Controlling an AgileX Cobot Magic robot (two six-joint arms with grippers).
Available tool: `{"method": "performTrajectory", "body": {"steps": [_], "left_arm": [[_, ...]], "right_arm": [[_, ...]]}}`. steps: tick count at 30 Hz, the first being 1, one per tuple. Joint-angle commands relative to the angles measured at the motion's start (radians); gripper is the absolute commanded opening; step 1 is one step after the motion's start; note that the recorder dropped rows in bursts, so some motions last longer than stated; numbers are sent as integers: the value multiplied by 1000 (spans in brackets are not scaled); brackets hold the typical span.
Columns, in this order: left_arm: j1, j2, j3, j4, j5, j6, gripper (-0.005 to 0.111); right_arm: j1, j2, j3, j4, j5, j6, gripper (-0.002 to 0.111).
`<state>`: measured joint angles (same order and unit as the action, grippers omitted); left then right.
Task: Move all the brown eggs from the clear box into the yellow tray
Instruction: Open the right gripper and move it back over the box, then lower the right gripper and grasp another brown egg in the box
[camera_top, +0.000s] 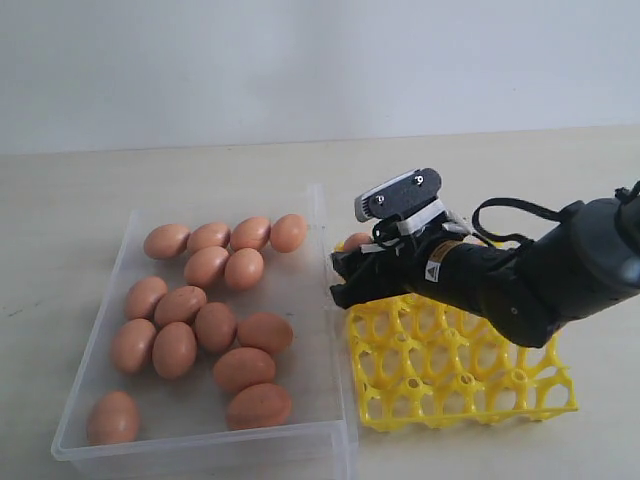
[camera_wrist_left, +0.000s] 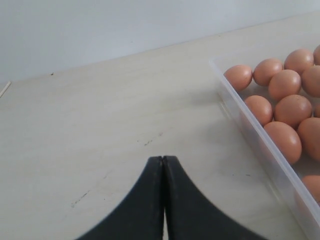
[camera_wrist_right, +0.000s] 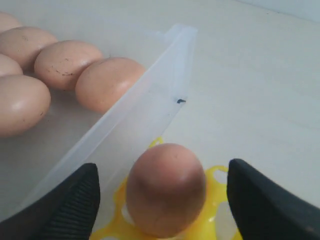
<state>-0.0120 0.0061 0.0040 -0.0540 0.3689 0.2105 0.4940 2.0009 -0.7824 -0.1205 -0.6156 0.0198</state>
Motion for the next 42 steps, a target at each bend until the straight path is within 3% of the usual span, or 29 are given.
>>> {"method": "performTrajectory", "body": {"steps": [1, 5, 8, 13, 16, 17, 21, 24, 30, 32, 37, 42], "left_arm": [[2, -6, -4, -8, -8, -5, 0], [2, -6, -4, -8, -8, -5, 0], [2, -6, -4, -8, -8, -5, 0], [2, -6, -4, -8, -8, -5, 0], [2, -6, -4, -8, -8, -5, 0], [2, -6, -4, -8, -8, -5, 0], [2, -6, -4, -8, -8, -5, 0], [2, -6, -4, -8, -8, -5, 0], [2, -6, -4, -8, -8, -5, 0], [2, -6, -4, -8, -8, -5, 0], [2, -6, -4, -8, -8, -5, 0], [2, -6, -4, -8, -8, -5, 0]], "right_arm": [[1, -178, -2, -13, 120, 0, 69], [6, -364, -3, -17, 256, 32, 68], [33, -497, -25, -22, 463, 91, 60], [158, -529, -134, 14, 887, 117, 24], [238, -470, -205, 112, 1037, 109, 1], [261, -442, -234, 151, 1074, 93, 0], [331, -315, -375, 299, 1157, -178, 2], [355, -217, -492, 309, 1251, -293, 14], [355, -30, -710, 209, 1509, -305, 71], [355, 22, -773, 145, 1554, -305, 71], [348, 123, -888, 63, 1586, -308, 57], [339, 200, -955, 63, 1626, -305, 64]]}}
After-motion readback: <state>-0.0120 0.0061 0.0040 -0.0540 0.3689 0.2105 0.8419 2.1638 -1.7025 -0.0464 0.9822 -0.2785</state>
